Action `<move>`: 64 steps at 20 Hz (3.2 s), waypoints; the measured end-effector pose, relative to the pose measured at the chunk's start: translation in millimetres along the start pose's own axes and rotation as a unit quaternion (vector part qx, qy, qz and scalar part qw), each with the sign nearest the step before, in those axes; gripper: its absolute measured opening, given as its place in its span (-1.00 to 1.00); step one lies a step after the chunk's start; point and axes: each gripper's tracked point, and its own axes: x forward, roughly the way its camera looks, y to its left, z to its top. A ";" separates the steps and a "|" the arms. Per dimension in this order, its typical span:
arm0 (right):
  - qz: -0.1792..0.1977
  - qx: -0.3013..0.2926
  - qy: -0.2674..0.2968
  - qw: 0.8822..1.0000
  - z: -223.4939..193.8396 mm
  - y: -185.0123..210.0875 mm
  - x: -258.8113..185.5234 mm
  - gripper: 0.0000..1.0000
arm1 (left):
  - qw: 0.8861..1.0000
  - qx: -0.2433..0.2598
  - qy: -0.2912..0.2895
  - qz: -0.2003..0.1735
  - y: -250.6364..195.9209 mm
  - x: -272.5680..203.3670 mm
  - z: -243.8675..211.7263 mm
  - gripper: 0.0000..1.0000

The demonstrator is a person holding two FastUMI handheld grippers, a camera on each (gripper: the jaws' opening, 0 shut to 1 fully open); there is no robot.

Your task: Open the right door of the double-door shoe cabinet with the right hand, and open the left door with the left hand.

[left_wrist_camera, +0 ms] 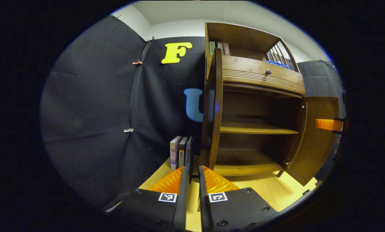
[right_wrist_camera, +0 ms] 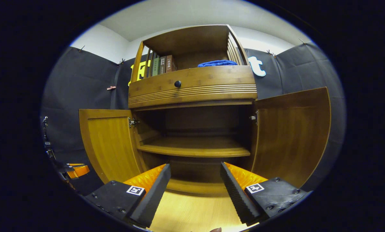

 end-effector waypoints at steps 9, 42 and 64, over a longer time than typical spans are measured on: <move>0.027 -0.004 0.001 1.000 -1.5 13.3 10.7 0.96 | 1.000 0.008 -0.017 0.008 -5.1 -20.7 4.8 0.41; 0.012 -0.018 -0.018 1.000 -2.1 17.6 21.3 0.97 | 0.999 0.035 -0.027 -0.022 -43.9 -6.7 21.7 0.90; 0.011 -0.021 -0.016 1.000 -5.2 17.6 12.3 0.97 | 0.999 0.030 -0.033 -0.027 -46.1 -22.1 23.8 0.89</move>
